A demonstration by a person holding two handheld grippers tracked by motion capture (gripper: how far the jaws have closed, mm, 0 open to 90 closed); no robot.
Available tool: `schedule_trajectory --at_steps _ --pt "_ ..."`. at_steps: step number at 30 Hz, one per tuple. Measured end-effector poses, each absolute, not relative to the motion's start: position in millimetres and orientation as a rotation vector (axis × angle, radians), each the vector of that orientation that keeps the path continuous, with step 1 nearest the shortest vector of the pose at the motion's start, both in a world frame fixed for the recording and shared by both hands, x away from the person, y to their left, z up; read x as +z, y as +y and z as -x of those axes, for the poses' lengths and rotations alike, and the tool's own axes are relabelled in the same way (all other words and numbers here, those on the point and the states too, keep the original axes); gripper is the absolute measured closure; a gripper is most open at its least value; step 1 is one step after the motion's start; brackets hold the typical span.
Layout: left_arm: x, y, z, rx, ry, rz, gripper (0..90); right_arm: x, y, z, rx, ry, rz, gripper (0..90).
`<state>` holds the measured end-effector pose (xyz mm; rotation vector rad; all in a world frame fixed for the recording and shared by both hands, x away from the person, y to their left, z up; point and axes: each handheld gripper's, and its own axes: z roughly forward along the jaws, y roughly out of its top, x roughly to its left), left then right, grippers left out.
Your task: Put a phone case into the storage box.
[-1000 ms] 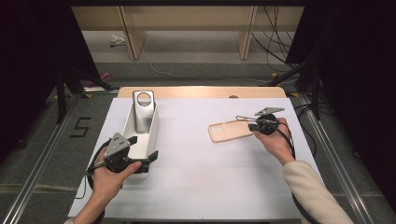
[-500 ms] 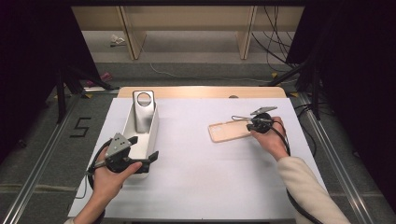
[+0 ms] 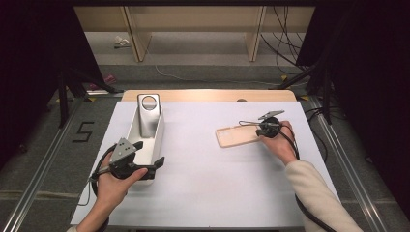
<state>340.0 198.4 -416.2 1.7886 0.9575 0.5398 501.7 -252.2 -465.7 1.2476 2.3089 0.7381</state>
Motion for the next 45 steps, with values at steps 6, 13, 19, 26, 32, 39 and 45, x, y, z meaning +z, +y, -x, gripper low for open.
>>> schedule_trajectory --at_steps 6,13,19,26,32,39,45 --pt "-416 198 -340 0.541 0.955 -1.792 5.7 -466 -252 -503 0.72 2.32 -1.245 90.0" --pt "-417 198 -340 0.538 0.958 -1.792 5.6 -467 -252 -502 0.694 2.346 -1.255 90.0" --pt "-417 197 -340 0.539 0.956 -1.793 5.6 -466 -250 -500 0.657 2.391 -1.239 90.0" --pt "-418 196 -340 0.536 0.954 -1.797 5.7 -463 -247 -492 0.615 2.451 -1.229 90.0" --pt "-418 196 -340 0.533 0.951 -1.801 5.7 -462 -243 -484 0.581 2.518 -1.21 90.0" --pt "-418 195 -340 0.531 0.95 -1.8 5.7 -460 -236 -471 0.563 2.595 -1.186 90.0" --pt "-418 195 -339 0.531 0.948 -1.8 5.7 -459 -228 -459 0.571 2.66 -1.163 90.0"
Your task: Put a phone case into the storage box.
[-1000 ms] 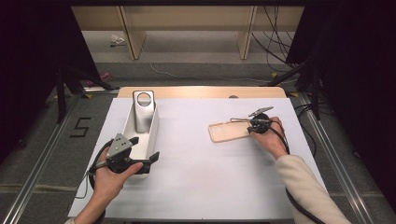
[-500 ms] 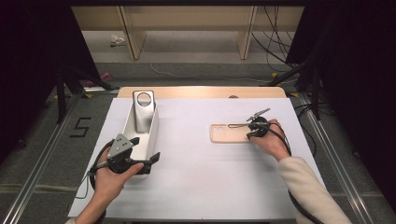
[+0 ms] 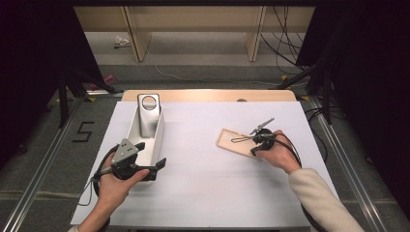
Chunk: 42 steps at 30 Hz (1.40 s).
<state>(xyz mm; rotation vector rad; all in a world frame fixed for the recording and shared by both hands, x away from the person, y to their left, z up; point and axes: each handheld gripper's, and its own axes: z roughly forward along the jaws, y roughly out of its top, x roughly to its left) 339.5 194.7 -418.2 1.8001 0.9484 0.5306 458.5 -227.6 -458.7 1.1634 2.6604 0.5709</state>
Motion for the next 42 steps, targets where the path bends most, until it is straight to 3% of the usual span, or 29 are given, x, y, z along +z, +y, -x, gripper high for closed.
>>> schedule_trajectory --at_steps 42 --pt "-419 190 -339 0.524 0.929 -1.818 5.9 -461 -166 -409 0.687 2.926 -0.997 90.0"
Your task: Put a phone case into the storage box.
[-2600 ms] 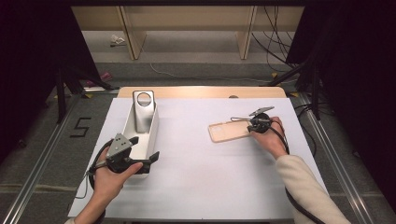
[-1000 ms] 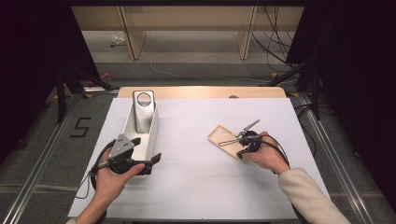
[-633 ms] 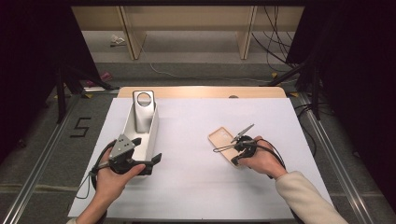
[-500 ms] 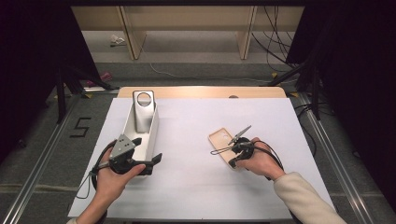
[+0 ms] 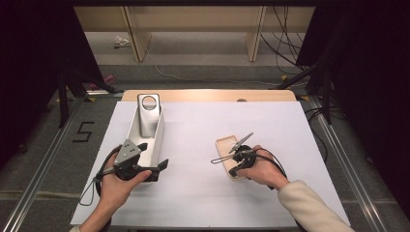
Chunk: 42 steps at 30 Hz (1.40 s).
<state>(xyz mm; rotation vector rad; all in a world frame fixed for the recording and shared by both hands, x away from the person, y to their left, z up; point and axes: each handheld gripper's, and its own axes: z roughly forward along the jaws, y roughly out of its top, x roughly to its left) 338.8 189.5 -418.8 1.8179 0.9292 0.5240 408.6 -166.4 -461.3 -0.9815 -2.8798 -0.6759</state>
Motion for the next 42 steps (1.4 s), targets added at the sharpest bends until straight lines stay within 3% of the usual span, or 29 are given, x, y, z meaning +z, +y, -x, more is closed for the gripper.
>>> schedule_trajectory --at_steps 42 --pt "-421 185 -340 0.512 0.917 -1.83 6.0 -464 -140 -409 -0.815 -2.848 0.97 90.0"
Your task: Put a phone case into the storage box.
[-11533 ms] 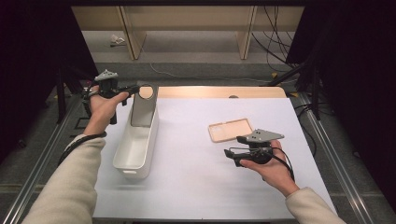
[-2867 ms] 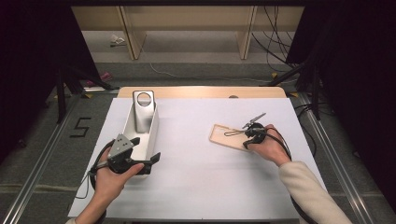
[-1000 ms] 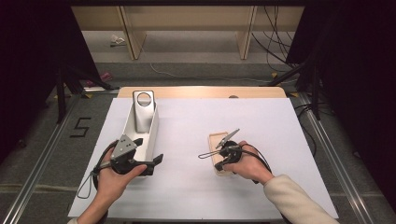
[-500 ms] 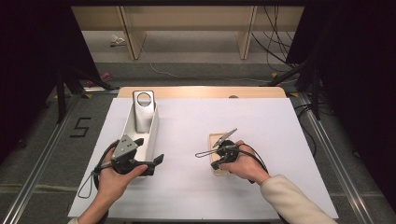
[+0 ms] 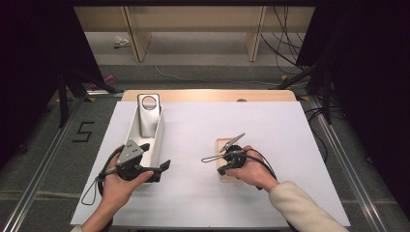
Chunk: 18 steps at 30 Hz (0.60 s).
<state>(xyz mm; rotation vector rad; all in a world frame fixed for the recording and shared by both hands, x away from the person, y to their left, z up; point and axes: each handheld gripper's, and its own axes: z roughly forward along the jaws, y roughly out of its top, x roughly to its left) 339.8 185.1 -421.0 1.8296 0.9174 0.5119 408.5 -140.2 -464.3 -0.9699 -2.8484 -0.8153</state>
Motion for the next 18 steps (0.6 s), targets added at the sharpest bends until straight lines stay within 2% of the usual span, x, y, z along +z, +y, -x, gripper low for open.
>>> schedule_trajectory --at_steps 6,9,18 --pt "-421 185 -339 0.511 0.915 -1.829 6.0 -461 -142 -409 -0.82 -2.882 0.923 90.0" --pt "-421 185 -339 0.51 0.914 -1.831 6.0 -456 -145 -408 -0.815 -2.93 0.867 80.1" --pt "-421 184 -339 0.506 0.911 -1.831 5.9 -445 -153 -406 -0.759 -3.037 0.674 58.0"
